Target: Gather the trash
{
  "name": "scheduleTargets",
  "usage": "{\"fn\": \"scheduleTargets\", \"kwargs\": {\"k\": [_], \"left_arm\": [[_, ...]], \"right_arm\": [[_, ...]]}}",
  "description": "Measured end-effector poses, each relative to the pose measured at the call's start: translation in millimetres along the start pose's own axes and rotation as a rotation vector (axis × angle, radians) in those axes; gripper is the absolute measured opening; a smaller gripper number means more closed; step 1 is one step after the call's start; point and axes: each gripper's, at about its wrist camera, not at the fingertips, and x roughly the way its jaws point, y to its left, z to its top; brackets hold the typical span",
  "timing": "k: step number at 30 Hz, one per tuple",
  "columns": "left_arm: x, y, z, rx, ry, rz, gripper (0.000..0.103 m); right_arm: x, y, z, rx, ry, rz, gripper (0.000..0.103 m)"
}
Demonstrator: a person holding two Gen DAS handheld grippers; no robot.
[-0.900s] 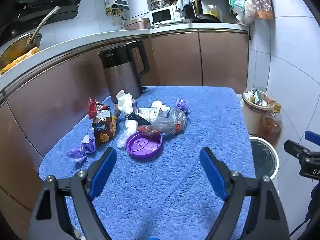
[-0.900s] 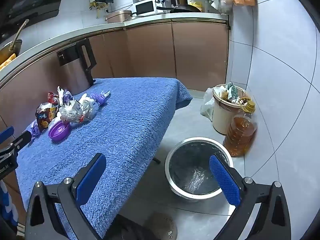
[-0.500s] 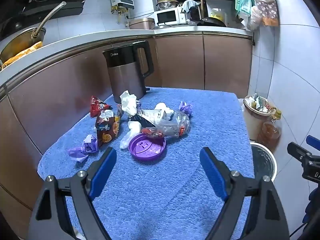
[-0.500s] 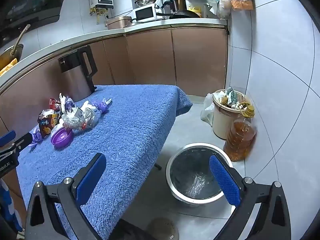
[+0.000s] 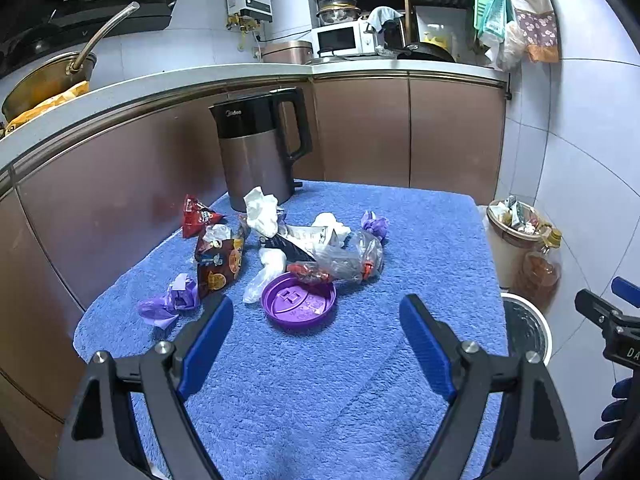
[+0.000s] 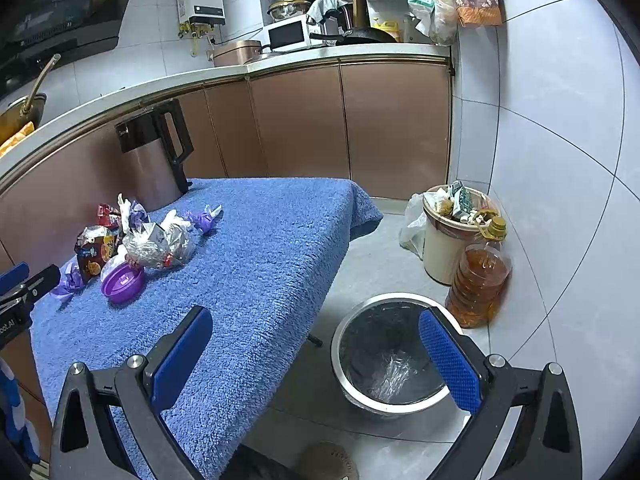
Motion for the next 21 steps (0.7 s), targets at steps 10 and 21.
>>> {"fn": "scheduleTargets", "kwargs": {"k": [10,21], "left_arm": [[8.6,9.4,5.1,0.004,0.004,-0.015,0.085],[19.4,19.9,11.3,-0.022,0.018,-0.04,0.085]], "right_arm": [[3.4,6.4,6.0,-0.009,0.0,0.03,0.103],[13.4,11.9,12.7,-0.02,0.008,0.008,0.103]]}}
